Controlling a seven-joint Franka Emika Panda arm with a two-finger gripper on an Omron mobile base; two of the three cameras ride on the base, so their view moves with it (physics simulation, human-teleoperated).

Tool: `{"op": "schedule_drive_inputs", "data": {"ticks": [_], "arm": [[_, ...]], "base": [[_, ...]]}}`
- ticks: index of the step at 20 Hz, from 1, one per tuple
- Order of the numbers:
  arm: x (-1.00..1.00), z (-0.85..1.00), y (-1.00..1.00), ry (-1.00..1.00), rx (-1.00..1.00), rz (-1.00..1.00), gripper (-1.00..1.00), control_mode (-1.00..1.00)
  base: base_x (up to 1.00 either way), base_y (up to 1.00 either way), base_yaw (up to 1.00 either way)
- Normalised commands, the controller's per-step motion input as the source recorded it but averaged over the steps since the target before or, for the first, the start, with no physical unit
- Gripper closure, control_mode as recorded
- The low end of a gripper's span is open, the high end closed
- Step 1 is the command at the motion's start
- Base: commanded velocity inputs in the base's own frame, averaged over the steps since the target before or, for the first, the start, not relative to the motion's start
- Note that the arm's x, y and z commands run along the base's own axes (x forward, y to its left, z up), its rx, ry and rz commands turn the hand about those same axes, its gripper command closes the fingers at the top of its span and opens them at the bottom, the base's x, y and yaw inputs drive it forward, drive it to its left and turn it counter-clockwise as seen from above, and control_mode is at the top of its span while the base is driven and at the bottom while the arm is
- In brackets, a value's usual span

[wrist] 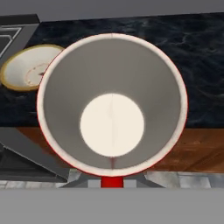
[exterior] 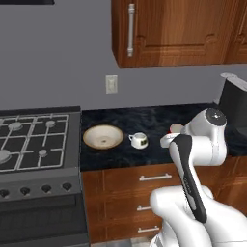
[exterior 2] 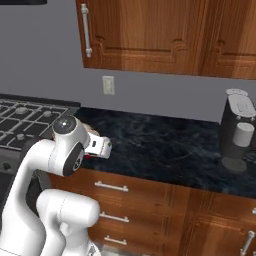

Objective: Clear the mugs and bowl far away from the sink.

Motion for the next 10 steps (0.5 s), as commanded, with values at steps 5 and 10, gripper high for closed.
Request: {"op": "schedule_drive_inputs", "data": {"ticks": [5, 10], "arm": [[0.0, 0.0, 0.0, 0.0, 0.0, 0.0, 1.0, 1.0], [0.0, 0.0, 0.0, 0.0, 0.0, 0.0, 1.0, 1.0]], "base": [[0.4, 0.0, 0.0], [0.21, 0.0, 0.0]]}}
